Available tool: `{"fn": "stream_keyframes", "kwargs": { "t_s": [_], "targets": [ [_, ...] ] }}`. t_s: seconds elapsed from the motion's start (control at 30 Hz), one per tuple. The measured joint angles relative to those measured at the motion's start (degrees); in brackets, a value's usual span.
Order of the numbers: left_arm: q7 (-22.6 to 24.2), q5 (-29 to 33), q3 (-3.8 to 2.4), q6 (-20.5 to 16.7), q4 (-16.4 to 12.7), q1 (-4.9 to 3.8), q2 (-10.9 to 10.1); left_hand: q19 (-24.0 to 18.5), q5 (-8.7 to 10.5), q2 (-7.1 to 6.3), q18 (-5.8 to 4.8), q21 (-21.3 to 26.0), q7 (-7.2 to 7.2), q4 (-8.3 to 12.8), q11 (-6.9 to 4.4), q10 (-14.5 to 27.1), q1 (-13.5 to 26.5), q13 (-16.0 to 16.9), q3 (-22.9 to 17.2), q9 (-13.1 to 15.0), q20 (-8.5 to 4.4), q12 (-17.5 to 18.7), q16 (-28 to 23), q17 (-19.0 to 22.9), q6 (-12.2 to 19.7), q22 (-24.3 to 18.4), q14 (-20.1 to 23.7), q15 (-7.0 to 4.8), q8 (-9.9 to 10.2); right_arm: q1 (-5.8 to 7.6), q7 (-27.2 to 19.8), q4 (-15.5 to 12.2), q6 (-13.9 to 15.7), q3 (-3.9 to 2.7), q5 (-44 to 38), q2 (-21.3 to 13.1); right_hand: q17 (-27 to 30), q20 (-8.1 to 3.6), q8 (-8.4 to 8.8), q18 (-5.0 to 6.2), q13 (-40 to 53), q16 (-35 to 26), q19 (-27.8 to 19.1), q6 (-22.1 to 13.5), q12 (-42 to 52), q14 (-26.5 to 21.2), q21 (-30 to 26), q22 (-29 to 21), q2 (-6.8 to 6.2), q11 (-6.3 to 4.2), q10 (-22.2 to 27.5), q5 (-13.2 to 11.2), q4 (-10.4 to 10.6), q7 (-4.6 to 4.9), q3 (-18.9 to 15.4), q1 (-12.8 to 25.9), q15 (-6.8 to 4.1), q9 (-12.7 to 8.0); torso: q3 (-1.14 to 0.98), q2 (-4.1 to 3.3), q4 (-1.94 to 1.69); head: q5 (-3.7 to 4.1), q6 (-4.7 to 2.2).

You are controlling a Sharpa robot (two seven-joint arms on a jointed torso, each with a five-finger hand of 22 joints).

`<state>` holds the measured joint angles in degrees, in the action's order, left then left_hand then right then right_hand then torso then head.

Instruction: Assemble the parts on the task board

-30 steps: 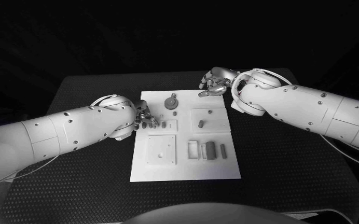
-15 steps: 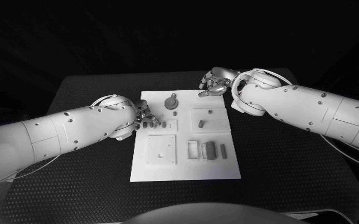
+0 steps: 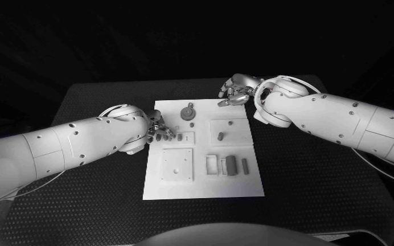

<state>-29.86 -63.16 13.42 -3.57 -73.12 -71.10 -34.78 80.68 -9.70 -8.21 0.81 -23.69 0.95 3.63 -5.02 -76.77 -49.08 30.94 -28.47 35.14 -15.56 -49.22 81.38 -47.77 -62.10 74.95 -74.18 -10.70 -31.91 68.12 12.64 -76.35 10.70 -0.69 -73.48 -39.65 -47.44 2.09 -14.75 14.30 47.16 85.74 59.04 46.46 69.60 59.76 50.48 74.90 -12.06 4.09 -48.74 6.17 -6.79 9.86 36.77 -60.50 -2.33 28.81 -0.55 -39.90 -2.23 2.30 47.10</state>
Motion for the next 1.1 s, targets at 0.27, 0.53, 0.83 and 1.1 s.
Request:
{"fn": "stream_keyframes", "kwargs": {
  "t_s": [0.27, 0.53, 0.83, 1.1],
  "targets": [
    [0.1, 0.1, 0.00, 0.3, -0.6, 0.00, -0.3, 0.0, 0.00, 0.08, 0.00, 0.0, -0.10, 1.1, 0.00, 0.0, -0.5, 0.0, 0.5, 0.1, 0.01, 0.0, 0.0, 0.0, -0.1, 0.0, -0.2, -0.14, 0.0, 0.00, 0.0, 0.0, 0.0, 0.00, 0.0, 0.0, 0.0, 0.00, 0.00, 0.00, 0.0, 0.0, 0.0, 0.0, 0.0, 0.0, 0.0, 0.0, 0.00, 0.00, 0.0, 0.0, 0.0, -0.05, 0.0, 0.0, 0.00, -0.1, 0.02, 0.01, -0.02, 0.02, 0.02],
    [0.6, 1.3, 0.00, 0.1, -0.6, 0.00, -1.0, 0.0, 6.66, -5.22, 0.00, 0.3, 0.00, -5.0, 0.00, 0.4, 3.5, -0.1, 0.8, 0.3, 0.01, 0.0, 0.0, 0.0, 0.0, 0.0, -0.1, -0.19, 0.0, 0.00, 0.0, 0.0, 0.0, 0.00, 0.0, -0.1, 0.0, 0.00, 0.00, 0.00, 0.0, 0.0, 0.0, -0.2, 0.0, 0.0, 0.0, 0.0, 0.00, 0.00, 0.0, 0.0, 0.0, 0.00, 0.0, 0.0, 0.00, -0.1, 0.02, 0.01, -0.02, 0.09, -0.01],
    [1.1, 3.6, -0.09, -0.7, -0.7, 0.00, -1.7, -0.2, 6.66, -6.72, 0.00, 0.6, -0.04, -7.3, -0.21, 0.6, 5.4, 0.0, 2.7, 0.6, -0.20, 0.0, 0.0, -0.2, 0.5, 0.0, 0.3, -0.54, 0.0, 0.00, 0.0, 0.0, 0.0, 0.00, 0.0, -0.1, 0.0, 0.00, 0.00, 0.00, 0.0, 0.0, 0.0, -0.2, 0.0, 0.0, 0.0, 0.0, 0.00, 0.00, 0.0, 0.0, 0.0, -0.01, 0.0, 0.0, 0.00, 0.0, 0.01, 0.01, 0.01, 0.13, -0.13],
    [1.3, 4.3, -0.42, -1.0, -1.2, 0.01, -2.4, -0.3, 6.66, -6.71, 0.00, 0.6, -0.05, -8.6, -0.21, 0.6, 5.4, 0.1, 3.0, 0.8, -0.11, 0.0, 0.0, -0.3, 0.5, 0.0, 0.3, -0.54, 0.0, 0.00, 0.0, 0.0, 0.0, 0.00, 0.0, -0.1, 0.0, 0.04, 0.00, 0.00, 0.0, 0.0, 0.0, -0.2, 0.0, 0.0, 0.0, 0.0, 0.00, 0.00, 0.0, 0.0, 0.0, -0.05, 0.0, 0.0, 0.00, 0.0, -0.01, 0.01, 0.02, 0.14, -0.14]
  ]
}}
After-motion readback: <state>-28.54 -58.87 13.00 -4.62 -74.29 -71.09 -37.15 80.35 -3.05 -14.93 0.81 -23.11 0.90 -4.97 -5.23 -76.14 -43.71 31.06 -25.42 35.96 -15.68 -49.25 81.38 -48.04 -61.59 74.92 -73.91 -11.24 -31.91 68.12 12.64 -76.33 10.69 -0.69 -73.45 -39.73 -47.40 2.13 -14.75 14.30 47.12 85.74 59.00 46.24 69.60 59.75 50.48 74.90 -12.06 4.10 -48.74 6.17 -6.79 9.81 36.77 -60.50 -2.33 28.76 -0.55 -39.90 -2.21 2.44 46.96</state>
